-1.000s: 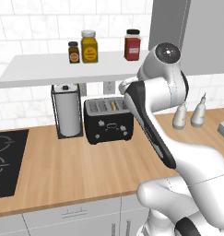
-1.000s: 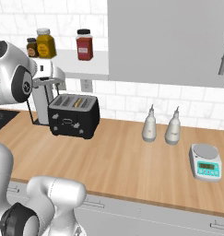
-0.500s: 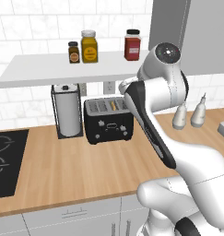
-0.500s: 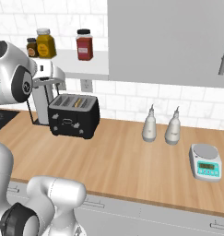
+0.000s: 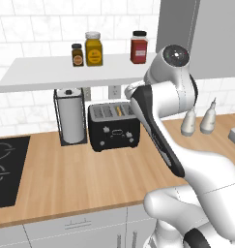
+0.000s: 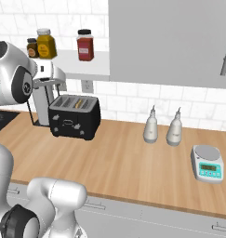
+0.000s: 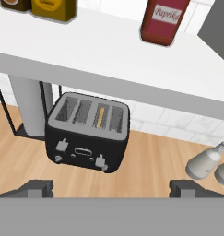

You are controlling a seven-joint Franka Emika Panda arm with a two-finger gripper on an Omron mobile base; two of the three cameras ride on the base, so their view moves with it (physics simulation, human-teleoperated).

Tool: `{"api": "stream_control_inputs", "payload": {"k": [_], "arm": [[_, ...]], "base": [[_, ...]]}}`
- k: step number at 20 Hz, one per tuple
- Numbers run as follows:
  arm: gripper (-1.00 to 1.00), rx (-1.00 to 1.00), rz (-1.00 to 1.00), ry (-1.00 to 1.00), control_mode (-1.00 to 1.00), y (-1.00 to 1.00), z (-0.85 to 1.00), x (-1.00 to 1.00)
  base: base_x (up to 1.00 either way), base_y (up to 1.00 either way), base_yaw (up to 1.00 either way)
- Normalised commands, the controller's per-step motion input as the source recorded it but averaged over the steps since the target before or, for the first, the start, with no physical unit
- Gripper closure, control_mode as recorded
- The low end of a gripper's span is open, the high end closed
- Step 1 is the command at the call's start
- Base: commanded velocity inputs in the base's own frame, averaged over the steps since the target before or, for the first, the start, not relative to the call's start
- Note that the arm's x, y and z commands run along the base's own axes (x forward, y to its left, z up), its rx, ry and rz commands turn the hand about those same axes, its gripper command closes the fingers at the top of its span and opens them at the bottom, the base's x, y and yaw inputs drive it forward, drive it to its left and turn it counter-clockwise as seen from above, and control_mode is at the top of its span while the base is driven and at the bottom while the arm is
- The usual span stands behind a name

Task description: Start the toaster. Once the lever pops up, take the bread to the plate on the dining counter.

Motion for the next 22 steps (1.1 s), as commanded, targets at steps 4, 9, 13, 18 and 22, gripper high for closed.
{"api": "stream_control_inputs", "payload": {"k": [4,9,13,18,22], "arm": [[-1.00,0.00,0.00,0.00,-1.00,0.00,0.00,0.00],[-1.00,0.00,0.00,0.00,-1.00,0.00,0.00,0.00],[-1.00,0.00,0.00,0.00,-1.00,0.00,0.00,0.00],[-1.00,0.00,0.00,0.00,-1.00,0.00,0.00,0.00],[-1.00,0.00,0.00,0.00,-1.00,0.00,0.00,0.00]], "base": [[0.00,0.00,0.00],[0.00,0.00,0.00],[0.00,0.00,0.00],[0.00,0.00,0.00],[0.00,0.00,0.00]]}}
